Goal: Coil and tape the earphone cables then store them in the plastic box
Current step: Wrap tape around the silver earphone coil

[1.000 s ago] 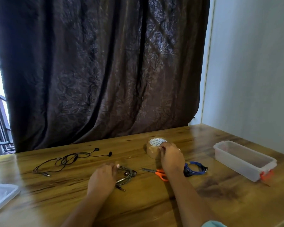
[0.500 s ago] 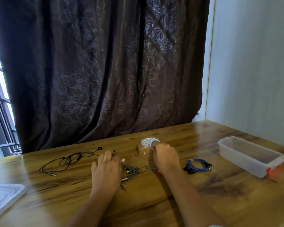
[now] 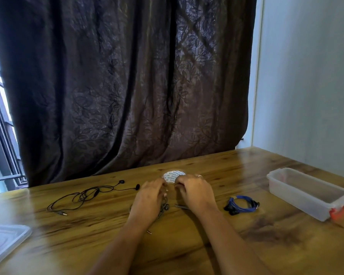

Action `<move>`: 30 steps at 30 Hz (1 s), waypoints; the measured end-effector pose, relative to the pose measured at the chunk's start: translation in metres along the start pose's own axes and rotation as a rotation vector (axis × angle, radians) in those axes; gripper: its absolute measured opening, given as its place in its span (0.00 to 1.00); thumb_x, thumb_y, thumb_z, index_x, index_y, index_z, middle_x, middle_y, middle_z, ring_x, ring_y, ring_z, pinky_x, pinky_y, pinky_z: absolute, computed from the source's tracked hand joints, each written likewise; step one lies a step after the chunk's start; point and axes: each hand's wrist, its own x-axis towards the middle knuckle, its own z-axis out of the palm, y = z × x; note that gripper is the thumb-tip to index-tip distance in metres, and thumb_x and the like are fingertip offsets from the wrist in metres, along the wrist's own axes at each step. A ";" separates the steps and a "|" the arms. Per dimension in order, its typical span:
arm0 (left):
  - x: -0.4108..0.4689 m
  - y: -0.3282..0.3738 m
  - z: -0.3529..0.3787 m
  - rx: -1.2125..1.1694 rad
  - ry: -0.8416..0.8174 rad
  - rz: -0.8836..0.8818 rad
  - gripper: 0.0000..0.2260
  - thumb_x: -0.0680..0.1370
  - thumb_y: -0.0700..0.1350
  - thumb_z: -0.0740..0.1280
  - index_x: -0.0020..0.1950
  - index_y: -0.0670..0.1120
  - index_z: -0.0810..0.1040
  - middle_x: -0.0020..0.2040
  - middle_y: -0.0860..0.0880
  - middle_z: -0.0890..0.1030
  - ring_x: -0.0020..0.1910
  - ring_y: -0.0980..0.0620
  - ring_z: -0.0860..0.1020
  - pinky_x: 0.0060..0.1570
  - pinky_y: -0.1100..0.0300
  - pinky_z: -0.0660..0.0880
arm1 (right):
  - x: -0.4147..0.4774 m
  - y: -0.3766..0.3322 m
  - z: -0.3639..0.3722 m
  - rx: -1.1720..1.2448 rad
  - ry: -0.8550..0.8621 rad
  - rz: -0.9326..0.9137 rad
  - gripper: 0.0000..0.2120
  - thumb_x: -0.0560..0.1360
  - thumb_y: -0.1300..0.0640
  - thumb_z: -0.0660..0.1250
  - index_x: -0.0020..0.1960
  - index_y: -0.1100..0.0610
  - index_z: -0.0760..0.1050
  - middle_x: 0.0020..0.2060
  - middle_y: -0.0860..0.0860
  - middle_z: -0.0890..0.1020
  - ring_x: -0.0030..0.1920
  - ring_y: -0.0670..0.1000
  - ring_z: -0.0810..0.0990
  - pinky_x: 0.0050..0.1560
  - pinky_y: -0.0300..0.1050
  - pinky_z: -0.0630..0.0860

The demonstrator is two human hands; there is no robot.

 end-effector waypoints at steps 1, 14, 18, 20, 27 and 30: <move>0.001 -0.001 0.002 -0.001 0.038 0.032 0.09 0.78 0.42 0.64 0.57 0.50 0.75 0.49 0.54 0.76 0.49 0.57 0.71 0.51 0.60 0.72 | 0.001 0.001 0.002 0.011 -0.005 -0.015 0.07 0.78 0.56 0.61 0.51 0.48 0.77 0.48 0.47 0.81 0.50 0.50 0.76 0.43 0.40 0.71; 0.002 -0.002 0.006 -0.128 0.134 0.008 0.05 0.76 0.41 0.68 0.50 0.46 0.83 0.46 0.55 0.73 0.42 0.57 0.74 0.41 0.73 0.67 | 0.005 -0.006 -0.012 0.109 -0.131 -0.045 0.10 0.74 0.58 0.67 0.55 0.50 0.80 0.50 0.46 0.79 0.49 0.49 0.79 0.46 0.38 0.71; 0.002 -0.003 0.004 -0.164 0.163 -0.046 0.04 0.75 0.40 0.69 0.47 0.46 0.83 0.49 0.57 0.74 0.45 0.59 0.75 0.45 0.72 0.71 | 0.006 -0.010 -0.032 0.152 -0.211 0.080 0.29 0.73 0.61 0.68 0.71 0.46 0.65 0.46 0.45 0.80 0.47 0.46 0.79 0.50 0.45 0.78; 0.002 -0.003 0.003 -0.173 0.162 -0.056 0.04 0.75 0.40 0.70 0.46 0.47 0.84 0.49 0.58 0.75 0.46 0.58 0.76 0.47 0.65 0.75 | 0.005 -0.006 -0.044 0.071 -0.271 0.161 0.23 0.72 0.58 0.69 0.65 0.47 0.70 0.44 0.45 0.79 0.45 0.47 0.78 0.47 0.44 0.77; 0.000 0.000 0.002 -0.075 0.130 -0.016 0.07 0.77 0.44 0.68 0.52 0.51 0.83 0.51 0.56 0.81 0.47 0.57 0.78 0.45 0.64 0.75 | -0.010 0.002 -0.060 -0.013 -0.675 0.344 0.10 0.67 0.53 0.77 0.46 0.50 0.78 0.45 0.46 0.80 0.45 0.48 0.81 0.47 0.45 0.81; -0.001 0.002 0.003 -0.033 0.124 0.009 0.10 0.78 0.46 0.67 0.57 0.54 0.81 0.51 0.57 0.80 0.46 0.56 0.79 0.42 0.61 0.76 | -0.009 0.002 -0.058 0.051 -0.636 0.363 0.07 0.72 0.62 0.70 0.45 0.50 0.80 0.42 0.45 0.76 0.43 0.50 0.82 0.38 0.43 0.82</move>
